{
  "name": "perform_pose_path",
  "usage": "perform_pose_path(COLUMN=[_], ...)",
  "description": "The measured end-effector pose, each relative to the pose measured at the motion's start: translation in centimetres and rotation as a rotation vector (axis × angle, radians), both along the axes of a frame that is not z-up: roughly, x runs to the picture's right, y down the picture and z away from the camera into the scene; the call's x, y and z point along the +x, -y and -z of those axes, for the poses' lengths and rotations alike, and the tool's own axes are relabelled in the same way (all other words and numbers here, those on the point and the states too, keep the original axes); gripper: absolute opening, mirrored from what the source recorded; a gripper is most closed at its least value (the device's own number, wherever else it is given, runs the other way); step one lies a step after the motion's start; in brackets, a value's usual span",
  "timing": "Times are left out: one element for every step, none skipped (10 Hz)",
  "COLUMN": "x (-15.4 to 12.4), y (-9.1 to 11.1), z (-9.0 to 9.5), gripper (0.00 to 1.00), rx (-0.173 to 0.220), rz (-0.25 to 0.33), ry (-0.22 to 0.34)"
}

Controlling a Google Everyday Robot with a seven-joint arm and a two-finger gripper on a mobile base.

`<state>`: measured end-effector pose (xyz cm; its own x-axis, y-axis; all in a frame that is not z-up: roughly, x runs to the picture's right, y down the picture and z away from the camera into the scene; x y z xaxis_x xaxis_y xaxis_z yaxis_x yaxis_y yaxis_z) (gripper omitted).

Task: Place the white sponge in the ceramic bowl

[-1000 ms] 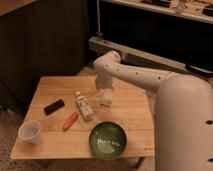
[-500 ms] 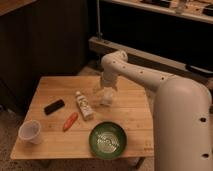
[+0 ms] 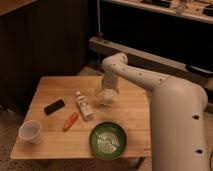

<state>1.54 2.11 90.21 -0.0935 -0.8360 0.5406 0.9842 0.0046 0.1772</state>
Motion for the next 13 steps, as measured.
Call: perform_pose_path(x=[0.6,0.8,1.2,1.4,1.5,1.3,1.1,1.0,1.1,1.2,1.2,1.3,1.3], y=[0.0,-0.1,-0.2,-0.2,-0.3,-0.4,-0.4,-0.6,-0.6,-0.7,-0.6,-0.7,-0.7], z=[-0.3,-0.6,-0.9,-1.1,-1.6,-2.0,-2.4,-3.2,-3.4,-3.7,-4.0,-4.3,-4.6], gripper=[0.80,0.80,0.80,0.80,0.80,0.80,0.80,0.80,0.80,0.80,0.80,0.80,0.80], rx=[0.001,-0.004,-0.005,-0.006,-0.006,-0.009,-0.011,-0.016,-0.019,-0.018,-0.012,-0.007,0.000], rz=[-0.013,-0.033,-0.044,-0.050,-0.051,-0.051,-0.045,-0.047,-0.051,-0.058,-0.066,-0.074,-0.079], ry=[-0.022,-0.030,-0.041,-0.048,-0.054,-0.057,-0.062,-0.068,-0.072,-0.072,-0.069,-0.065,-0.050])
